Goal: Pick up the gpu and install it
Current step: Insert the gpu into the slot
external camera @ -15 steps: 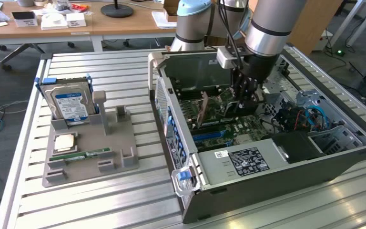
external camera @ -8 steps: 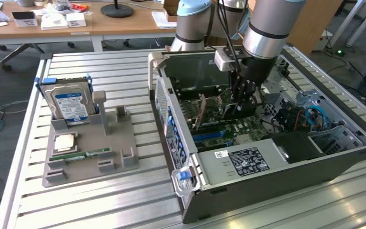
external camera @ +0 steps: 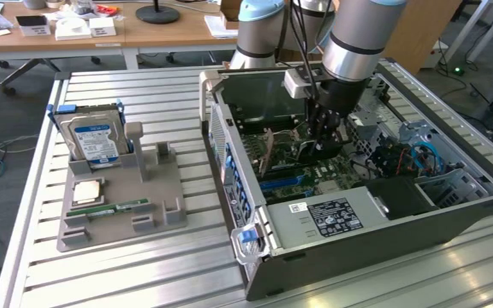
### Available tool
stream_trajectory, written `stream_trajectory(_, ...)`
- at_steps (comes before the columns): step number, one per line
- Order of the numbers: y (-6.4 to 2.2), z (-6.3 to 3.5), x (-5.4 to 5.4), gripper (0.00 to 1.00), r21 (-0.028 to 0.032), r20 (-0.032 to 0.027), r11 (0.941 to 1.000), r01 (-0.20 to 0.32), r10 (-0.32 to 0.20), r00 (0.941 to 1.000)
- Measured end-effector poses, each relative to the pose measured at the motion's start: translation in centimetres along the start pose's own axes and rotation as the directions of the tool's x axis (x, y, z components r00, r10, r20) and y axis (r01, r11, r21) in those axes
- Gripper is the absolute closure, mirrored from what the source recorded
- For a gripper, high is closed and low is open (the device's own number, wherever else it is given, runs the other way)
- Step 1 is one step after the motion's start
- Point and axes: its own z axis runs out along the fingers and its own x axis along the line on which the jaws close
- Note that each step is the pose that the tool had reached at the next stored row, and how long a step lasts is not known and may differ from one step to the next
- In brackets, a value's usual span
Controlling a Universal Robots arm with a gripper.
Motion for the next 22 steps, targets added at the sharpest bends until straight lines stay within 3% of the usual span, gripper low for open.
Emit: stream_trajectory(22, 0.11, 0.33, 0.22, 0.74, -0.0001, 0.0003, 1.0000, 0.005, -0.005, 1.0000)
